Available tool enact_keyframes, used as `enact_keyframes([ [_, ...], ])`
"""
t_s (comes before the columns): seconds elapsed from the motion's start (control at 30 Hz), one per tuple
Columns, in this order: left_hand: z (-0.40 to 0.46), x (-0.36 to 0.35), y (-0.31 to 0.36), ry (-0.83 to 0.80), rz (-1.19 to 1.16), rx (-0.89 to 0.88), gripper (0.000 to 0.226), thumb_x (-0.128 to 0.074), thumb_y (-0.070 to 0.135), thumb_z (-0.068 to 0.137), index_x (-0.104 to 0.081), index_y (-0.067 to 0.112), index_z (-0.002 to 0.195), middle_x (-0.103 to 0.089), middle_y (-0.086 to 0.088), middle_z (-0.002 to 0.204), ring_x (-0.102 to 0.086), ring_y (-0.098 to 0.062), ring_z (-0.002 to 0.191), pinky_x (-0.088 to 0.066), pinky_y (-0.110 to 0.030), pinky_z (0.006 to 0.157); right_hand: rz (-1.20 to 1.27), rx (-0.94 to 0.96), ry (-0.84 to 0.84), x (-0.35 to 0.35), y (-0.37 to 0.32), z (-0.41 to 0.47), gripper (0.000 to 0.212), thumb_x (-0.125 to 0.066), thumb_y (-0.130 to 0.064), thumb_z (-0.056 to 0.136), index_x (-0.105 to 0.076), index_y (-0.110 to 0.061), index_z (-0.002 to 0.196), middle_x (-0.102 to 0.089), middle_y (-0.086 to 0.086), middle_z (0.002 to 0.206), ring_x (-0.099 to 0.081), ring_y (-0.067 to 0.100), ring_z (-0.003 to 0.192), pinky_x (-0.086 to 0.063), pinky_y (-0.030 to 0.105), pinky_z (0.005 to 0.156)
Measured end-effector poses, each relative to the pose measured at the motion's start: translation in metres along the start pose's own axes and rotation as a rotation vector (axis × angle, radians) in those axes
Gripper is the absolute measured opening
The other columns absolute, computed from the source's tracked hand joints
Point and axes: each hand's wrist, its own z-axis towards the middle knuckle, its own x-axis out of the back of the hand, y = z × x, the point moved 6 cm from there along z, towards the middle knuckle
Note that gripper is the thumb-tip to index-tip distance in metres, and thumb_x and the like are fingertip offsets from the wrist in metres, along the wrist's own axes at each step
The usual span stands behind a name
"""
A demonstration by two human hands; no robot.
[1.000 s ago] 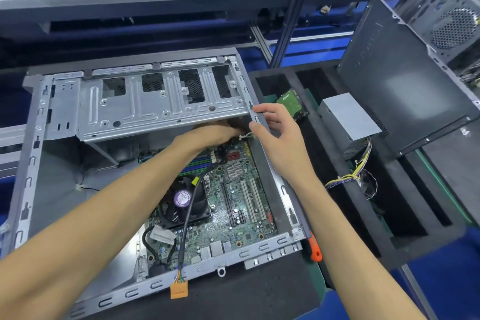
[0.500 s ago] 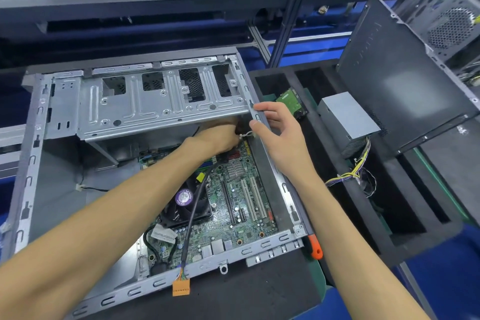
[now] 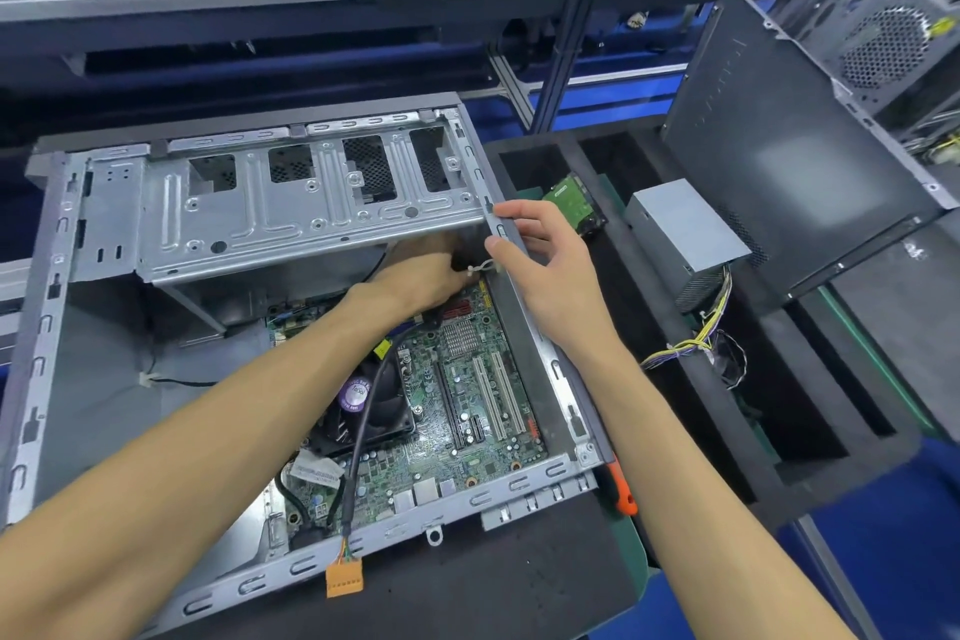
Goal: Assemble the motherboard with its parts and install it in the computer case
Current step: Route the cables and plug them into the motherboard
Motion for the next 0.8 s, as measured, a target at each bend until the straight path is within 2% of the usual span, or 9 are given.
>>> enact_keyframes([
  [0.17, 0.000, 0.001, 0.000, 0.020, 0.014, -0.043, 0.032, -0.068, 0.038, 0.091, -0.069, 0.023, 0.119, -0.070, -0.002, 0.108, -0.065, -0.024, 0.093, -0.043, -0.027, 0.071, 0.001, -0.001, -0.001, 0.000, 0.000, 0.000, 0.024, -0.068, -0.018, 0.096, -0.064, -0.024, 0.118, -0.065, -0.002, 0.117, -0.059, 0.009, 0.113, -0.045, 0.019, 0.095],
  [0.37, -0.003, -0.001, 0.003, 0.027, 0.090, -0.010, 0.031, -0.055, 0.047, 0.094, -0.065, 0.025, 0.114, -0.073, 0.000, 0.100, -0.067, -0.023, 0.086, -0.055, -0.033, 0.078, 0.014, 0.000, 0.001, 0.000, 0.000, 0.001, 0.024, -0.069, -0.015, 0.095, -0.065, -0.021, 0.119, -0.065, 0.001, 0.117, -0.060, 0.014, 0.114, -0.048, 0.033, 0.103],
  [0.57, -0.002, 0.001, 0.010, 0.027, 0.097, -0.033, 0.031, -0.054, 0.044, 0.091, -0.060, 0.029, 0.117, -0.072, 0.001, 0.102, -0.064, -0.023, 0.085, -0.054, -0.032, 0.077, 0.020, -0.009, 0.003, 0.000, 0.001, 0.001, 0.025, -0.069, -0.016, 0.095, -0.065, -0.022, 0.119, -0.065, 0.001, 0.116, -0.060, 0.015, 0.114, -0.048, 0.037, 0.105],
  [0.67, -0.005, 0.001, 0.016, -0.003, 0.107, -0.045, 0.036, -0.054, 0.044, 0.091, -0.058, 0.030, 0.123, -0.071, 0.001, 0.105, -0.065, -0.024, 0.091, -0.055, -0.035, 0.082, 0.026, -0.011, 0.006, 0.000, 0.002, 0.000, 0.025, -0.069, -0.015, 0.095, -0.065, -0.022, 0.118, -0.065, 0.002, 0.116, -0.060, 0.015, 0.114, -0.048, 0.037, 0.105],
  [0.73, -0.003, 0.000, 0.019, -0.001, 0.159, -0.081, 0.034, -0.055, 0.042, 0.091, -0.061, 0.025, 0.119, -0.071, -0.002, 0.103, -0.063, -0.025, 0.087, -0.054, -0.033, 0.076, 0.028, -0.015, 0.003, 0.000, 0.002, 0.000, 0.025, -0.069, -0.015, 0.095, -0.065, -0.023, 0.118, -0.065, 0.002, 0.116, -0.060, 0.016, 0.114, -0.048, 0.038, 0.105],
  [0.8, 0.000, -0.005, 0.017, -0.062, 0.118, -0.038, 0.032, -0.057, 0.039, 0.094, -0.059, 0.020, 0.121, -0.066, 0.001, 0.097, -0.057, -0.022, 0.078, -0.044, -0.029, 0.066, 0.032, -0.014, 0.003, 0.000, 0.001, 0.000, 0.025, -0.069, -0.015, 0.095, -0.065, -0.022, 0.118, -0.065, 0.002, 0.116, -0.060, 0.017, 0.114, -0.048, 0.038, 0.104],
])
